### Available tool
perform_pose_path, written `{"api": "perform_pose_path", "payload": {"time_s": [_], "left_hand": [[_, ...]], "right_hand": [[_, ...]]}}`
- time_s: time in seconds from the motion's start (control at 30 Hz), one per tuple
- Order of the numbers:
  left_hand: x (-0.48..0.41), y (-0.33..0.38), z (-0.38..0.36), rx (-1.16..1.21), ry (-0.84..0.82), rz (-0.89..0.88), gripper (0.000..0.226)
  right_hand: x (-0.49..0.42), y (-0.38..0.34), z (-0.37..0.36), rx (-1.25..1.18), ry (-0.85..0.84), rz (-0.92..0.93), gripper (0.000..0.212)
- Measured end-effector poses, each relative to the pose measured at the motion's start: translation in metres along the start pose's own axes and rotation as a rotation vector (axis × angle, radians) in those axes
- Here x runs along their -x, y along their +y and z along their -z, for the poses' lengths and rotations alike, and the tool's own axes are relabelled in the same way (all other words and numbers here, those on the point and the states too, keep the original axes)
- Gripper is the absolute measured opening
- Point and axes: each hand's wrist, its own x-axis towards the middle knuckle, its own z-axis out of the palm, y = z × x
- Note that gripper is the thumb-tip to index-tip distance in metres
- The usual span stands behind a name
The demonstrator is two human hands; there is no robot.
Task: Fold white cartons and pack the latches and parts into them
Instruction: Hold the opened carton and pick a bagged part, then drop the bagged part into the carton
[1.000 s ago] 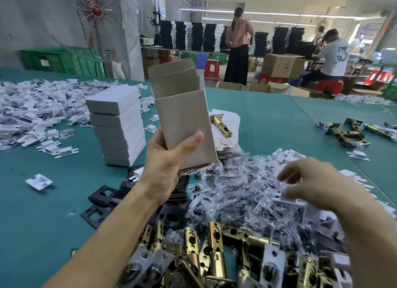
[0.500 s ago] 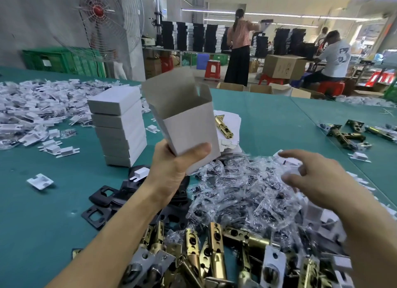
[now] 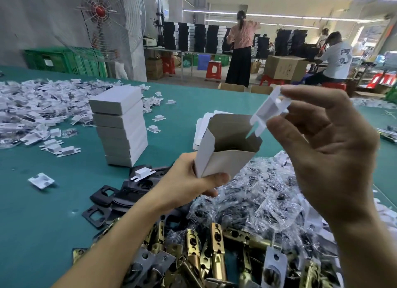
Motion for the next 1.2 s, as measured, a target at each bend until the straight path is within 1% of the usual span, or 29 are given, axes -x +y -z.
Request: {"api": "perform_pose_path", "payload": {"time_s": [0.13, 0.2, 0.27, 0.33, 0.4, 0.43, 0.47, 0.5, 0.53, 0.57, 0.6, 0.63, 0.67, 0.73, 0.8, 0.93, 1.1, 1.2], "left_hand": [[0.000, -0.001, -0.001, 0.033, -0.003, -0.017, 0.025], [0.001, -0.001, -0.001, 0.074, 0.002, -0.031, 0.023], [0.001, 0.001, 0.000, 0.116, 0.019, -0.068, 0.024], [0.002, 0.005, -0.001, 0.137, 0.045, -0.134, 0.027], [0.003, 0.008, -0.002, 0.144, 0.074, -0.188, 0.031], [0.003, 0.009, -0.003, 0.151, 0.086, -0.199, 0.031], [0.003, 0.009, -0.003, 0.158, 0.099, -0.198, 0.030], [0.003, 0.010, -0.004, 0.162, 0.114, -0.189, 0.029], [0.003, 0.009, -0.004, 0.164, 0.127, -0.177, 0.029], [0.003, 0.009, -0.005, 0.162, 0.140, -0.167, 0.029], [0.003, 0.008, -0.005, 0.158, 0.145, -0.159, 0.028], [0.002, 0.007, -0.005, 0.140, 0.146, -0.151, 0.025], [0.002, 0.006, -0.005, 0.111, 0.145, -0.134, 0.022], [0.001, 0.004, -0.005, 0.057, 0.150, -0.086, 0.029], [0.001, 0.003, -0.004, 0.050, 0.138, -0.051, 0.033], [0.001, 0.001, -0.002, 0.027, 0.088, -0.042, 0.035], [0.000, -0.001, -0.001, 0.101, 0.078, -0.046, 0.028], [-0.001, -0.001, -0.001, 0.099, 0.072, -0.034, 0.026]], "right_hand": [[0.004, -0.003, -0.003, 0.180, -0.072, 0.102, 0.028], [0.002, -0.003, -0.005, 0.251, -0.076, 0.142, 0.024], [0.006, -0.008, -0.007, 0.253, -0.050, 0.165, 0.022], [0.006, -0.017, -0.007, 0.180, -0.054, 0.170, 0.022], [-0.006, -0.018, -0.009, 0.117, -0.130, 0.109, 0.022], [-0.015, -0.016, -0.011, 0.139, -0.226, 0.021, 0.028], [-0.024, -0.011, -0.013, 0.182, -0.352, -0.091, 0.038], [-0.029, -0.009, -0.015, 0.246, -0.426, -0.214, 0.050], [-0.027, -0.011, -0.016, 0.257, -0.428, -0.215, 0.051], [-0.019, -0.016, -0.019, 0.261, -0.325, -0.066, 0.042], [-0.008, -0.023, -0.022, 0.307, -0.181, 0.091, 0.026], [0.003, -0.027, -0.022, 0.340, -0.087, 0.184, 0.019], [0.012, -0.025, -0.021, 0.341, -0.062, 0.205, 0.016], [0.011, -0.015, -0.023, 0.346, -0.036, 0.197, 0.017], [0.008, -0.009, -0.023, 0.320, -0.023, 0.161, 0.018], [0.010, -0.006, -0.026, 0.244, 0.032, 0.163, 0.020], [0.008, 0.002, -0.023, 0.353, -0.049, 0.129, 0.015], [0.007, 0.007, -0.019, 0.439, -0.115, 0.066, 0.012]]}}
